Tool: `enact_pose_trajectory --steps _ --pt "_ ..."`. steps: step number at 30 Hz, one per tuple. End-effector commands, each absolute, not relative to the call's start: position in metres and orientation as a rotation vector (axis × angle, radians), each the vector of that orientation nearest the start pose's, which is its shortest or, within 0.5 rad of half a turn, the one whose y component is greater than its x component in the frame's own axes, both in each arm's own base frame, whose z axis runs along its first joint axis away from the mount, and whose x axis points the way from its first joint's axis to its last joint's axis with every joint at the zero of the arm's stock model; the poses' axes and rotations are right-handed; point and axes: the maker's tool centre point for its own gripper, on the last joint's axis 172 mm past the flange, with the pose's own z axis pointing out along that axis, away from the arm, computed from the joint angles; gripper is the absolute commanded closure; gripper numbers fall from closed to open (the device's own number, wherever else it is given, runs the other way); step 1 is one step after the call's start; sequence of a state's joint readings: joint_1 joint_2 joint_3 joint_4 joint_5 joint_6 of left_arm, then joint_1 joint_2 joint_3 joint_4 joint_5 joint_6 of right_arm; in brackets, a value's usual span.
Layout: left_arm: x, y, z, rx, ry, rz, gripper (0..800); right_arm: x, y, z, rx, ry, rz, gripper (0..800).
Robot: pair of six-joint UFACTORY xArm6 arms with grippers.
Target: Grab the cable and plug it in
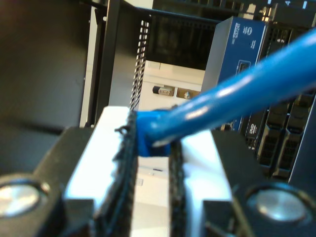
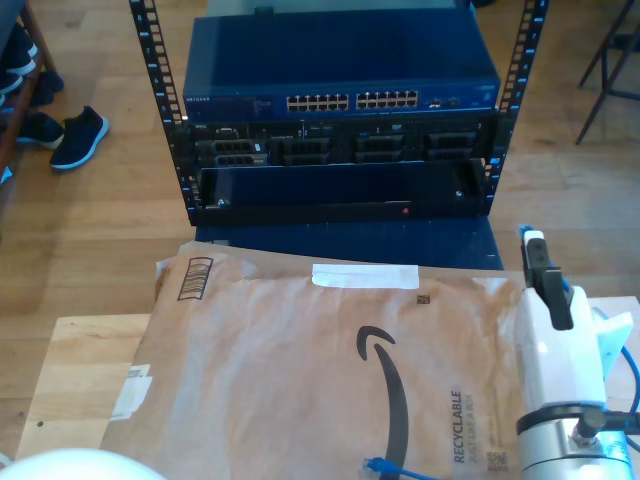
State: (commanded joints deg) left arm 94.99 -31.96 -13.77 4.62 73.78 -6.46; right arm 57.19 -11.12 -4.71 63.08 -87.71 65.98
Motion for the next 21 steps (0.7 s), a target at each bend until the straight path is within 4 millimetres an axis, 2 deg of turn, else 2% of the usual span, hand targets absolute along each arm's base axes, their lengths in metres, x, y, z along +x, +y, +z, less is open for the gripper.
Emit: enact_pose_trajectory --steps 1,2,4,5,14,21 --pt "-0.030 0.117 0.064 1.818 2.102 -0.583 0 0.348 0.094 0.345 -1.223 1.147 -1.459 799" --pt "-0.029 0.119 0.050 1.845 2.122 -0.544 0 0.349 0.095 0.347 -1.215 1.148 -1.456 799" --pt "-0.028 0.132 0.035 1.909 2.151 -0.462 0 0.349 0.098 0.348 -1.213 1.143 -1.448 799" --pt "-0.027 0.126 0.030 1.903 2.144 -0.468 0 0.349 0.098 0.349 -1.212 1.142 -1.449 799" --pt "-0.027 0.123 0.028 1.932 2.083 -0.465 0 0.348 0.099 0.348 -1.213 1.143 -1.448 799" --pt "-0.028 0.122 0.027 1.918 2.090 -0.464 0 0.354 0.117 0.355 -1.194 1.135 -1.431 799"
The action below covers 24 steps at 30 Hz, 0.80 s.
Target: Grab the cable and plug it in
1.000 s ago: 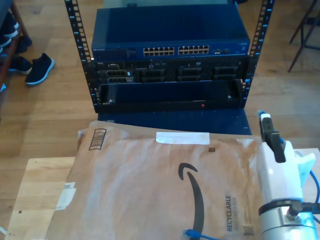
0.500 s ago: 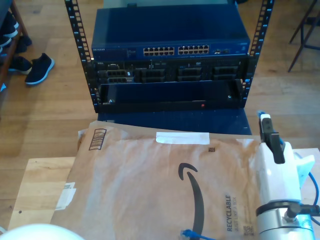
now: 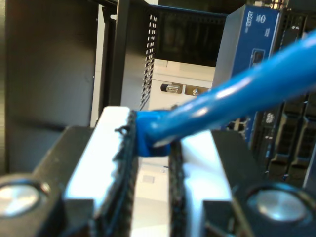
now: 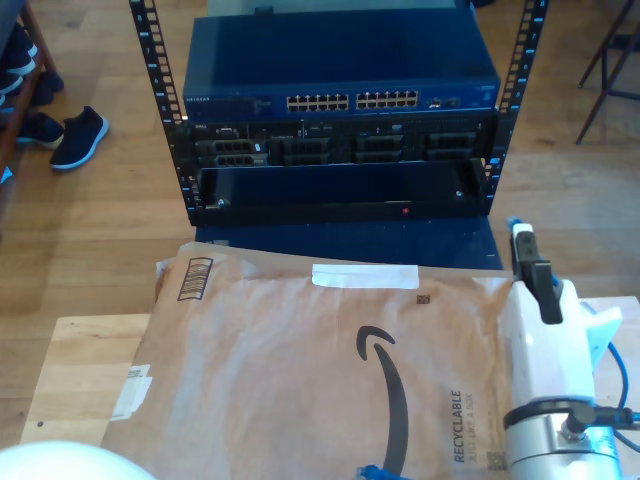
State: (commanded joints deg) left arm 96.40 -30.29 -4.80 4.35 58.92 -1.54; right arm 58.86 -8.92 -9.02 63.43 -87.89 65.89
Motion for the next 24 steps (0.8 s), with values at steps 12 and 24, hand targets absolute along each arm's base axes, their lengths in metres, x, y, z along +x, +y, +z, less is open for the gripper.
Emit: enact_pose_trajectory --steps 12,24 --pt "-0.028 0.121 0.028 1.917 2.089 -0.466 0 0.381 0.157 0.352 -1.177 1.137 -1.435 800" --pt "-0.028 0.121 0.028 1.917 2.089 -0.466 0 0.391 0.154 0.342 -1.235 1.234 -1.269 800"
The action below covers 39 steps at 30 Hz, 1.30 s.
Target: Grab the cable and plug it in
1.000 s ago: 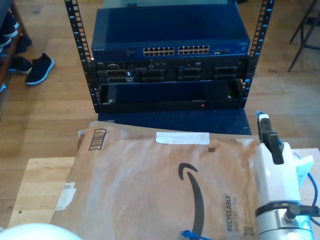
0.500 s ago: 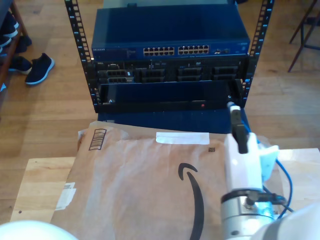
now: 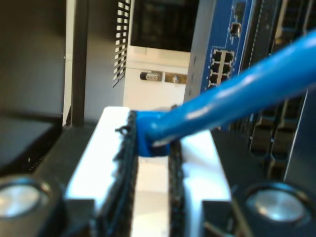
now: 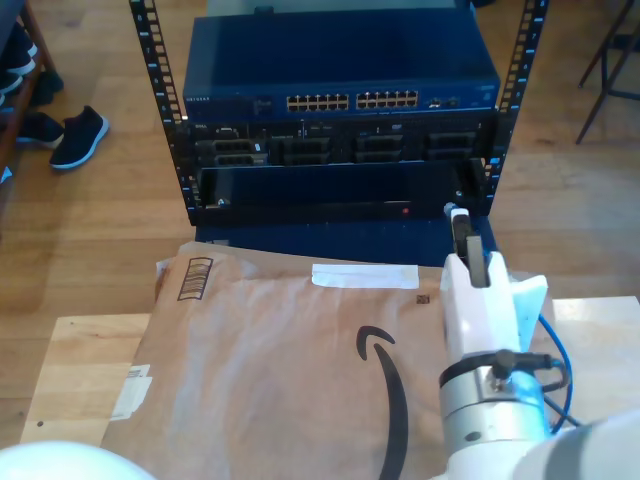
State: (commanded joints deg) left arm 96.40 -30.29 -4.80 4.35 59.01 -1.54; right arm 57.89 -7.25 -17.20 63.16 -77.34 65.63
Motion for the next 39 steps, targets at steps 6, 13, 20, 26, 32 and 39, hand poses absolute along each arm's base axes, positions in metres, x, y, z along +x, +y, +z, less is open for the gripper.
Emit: enact_pose_trajectory --steps 6,13,20,26,32,39 --pt "-0.028 0.121 0.028 1.917 2.089 -0.466 0 0.392 0.152 0.332 -1.350 1.192 -1.337 800" --pt "-0.028 0.122 0.027 1.917 2.089 -0.465 0 0.392 0.155 0.333 -1.362 1.185 -1.335 800" --pt "-0.028 0.121 0.027 1.916 2.088 -0.467 0 0.393 0.166 0.346 -1.372 1.142 -1.351 800" --pt "-0.028 0.121 0.027 1.916 2.088 -0.467 0 0.384 0.196 0.330 -1.531 0.953 -1.195 800" --pt "-0.028 0.121 0.027 1.916 2.088 -0.467 0 0.382 0.213 0.340 -1.469 0.938 -1.135 800" --pt "-0.028 0.121 0.027 1.915 2.089 -0.467 0 0.415 0.196 0.339 -1.433 1.021 -1.196 800"
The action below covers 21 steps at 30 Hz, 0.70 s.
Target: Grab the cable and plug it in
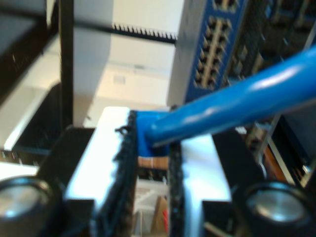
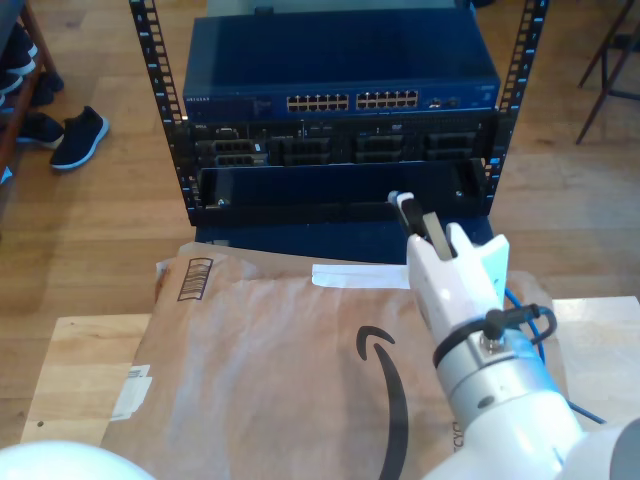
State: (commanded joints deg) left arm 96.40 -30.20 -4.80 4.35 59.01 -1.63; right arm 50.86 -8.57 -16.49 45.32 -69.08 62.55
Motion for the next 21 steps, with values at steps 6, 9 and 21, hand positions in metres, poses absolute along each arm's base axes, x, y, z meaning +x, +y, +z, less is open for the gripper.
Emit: enact_pose_trajectory --steps 6,9,21 --pt "-0.028 0.121 0.027 1.916 2.088 -0.467 0 0.445 0.168 0.327 -1.304 1.190 -1.144 800" --pt "-0.028 0.122 0.027 1.917 2.089 -0.465 0 0.454 0.158 0.322 -1.296 1.220 -1.164 800" --pt "-0.028 0.122 0.027 1.917 2.089 -0.465 0 0.492 0.178 0.341 -1.211 1.226 -1.173 800"
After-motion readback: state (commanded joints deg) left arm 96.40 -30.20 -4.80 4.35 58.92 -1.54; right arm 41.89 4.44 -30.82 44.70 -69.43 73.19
